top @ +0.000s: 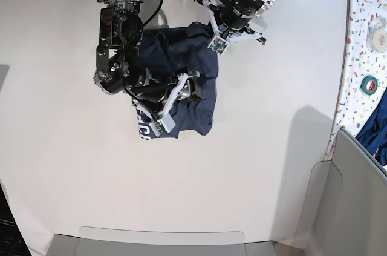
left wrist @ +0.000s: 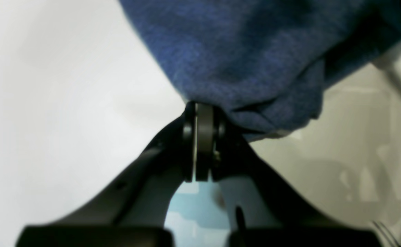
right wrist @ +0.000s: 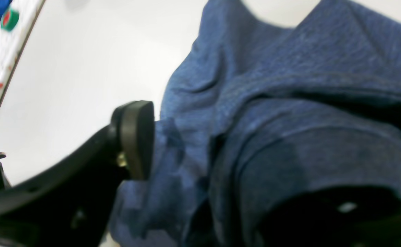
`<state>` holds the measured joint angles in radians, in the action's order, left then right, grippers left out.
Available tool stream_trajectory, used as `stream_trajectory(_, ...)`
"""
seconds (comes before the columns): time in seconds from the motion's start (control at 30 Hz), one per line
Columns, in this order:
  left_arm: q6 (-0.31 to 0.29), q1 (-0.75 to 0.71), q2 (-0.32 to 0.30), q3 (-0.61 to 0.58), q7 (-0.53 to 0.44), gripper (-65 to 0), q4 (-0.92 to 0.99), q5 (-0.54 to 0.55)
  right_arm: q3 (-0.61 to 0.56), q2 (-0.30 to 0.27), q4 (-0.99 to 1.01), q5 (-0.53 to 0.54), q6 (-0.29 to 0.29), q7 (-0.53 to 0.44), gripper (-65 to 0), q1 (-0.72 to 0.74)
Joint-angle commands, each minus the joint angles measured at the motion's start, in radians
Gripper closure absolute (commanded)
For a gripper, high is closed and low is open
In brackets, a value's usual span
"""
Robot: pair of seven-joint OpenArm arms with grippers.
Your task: Layout the t-shirt on the table in an organized manner, then fold the t-shirt properly
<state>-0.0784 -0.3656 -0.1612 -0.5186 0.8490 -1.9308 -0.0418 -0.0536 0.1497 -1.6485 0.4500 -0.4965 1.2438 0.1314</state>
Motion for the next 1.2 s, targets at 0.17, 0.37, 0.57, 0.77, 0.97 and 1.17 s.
stream_trajectory(0.17, -0.007, -0.028, 0.001, -0.027, 0.005, 0.0, -0.012, 0.009, -0.200, 0.007, 0.008, -0.076, 0.000, -0.022, -37.6, 0.087)
stream_trajectory(0.37, -0.007, -0.028, 0.001, -0.027, 0.005, 0.0, -0.012, 0.009, -0.426, 0.007, 0.008, -0.303, 0.000, -0.020, -37.6, 0.147)
stream_trajectory(0.57, -0.007, -0.028, 0.001, -0.025, 0.005, 0.0, -0.012, 0.009, -0.699, 0.007, 0.015, -0.613, 0.000, -0.017, -37.6, 0.153)
stream_trajectory(0.77, -0.007, -0.029, 0.001, -0.025, 0.005, 0.0, 0.046, 0.009, -0.786, 0.007, 0.009, -0.728, 0.000, -0.019, -37.5, 0.146)
stream_trajectory(0.97, -0.007, -0.029, 0.004, -0.025, 0.002, 0.0, 0.049, 0.009, -0.610, 0.007, -0.143, -0.728, 0.000, -0.046, -37.5, 0.106)
stream_trajectory(1.17, -0.005, -0.028, 0.009, -0.025, 0.003, 0.0, 0.049, 0.009, -0.265, 0.007, -0.312, -0.616, 0.000, -0.137, -37.4, 0.069)
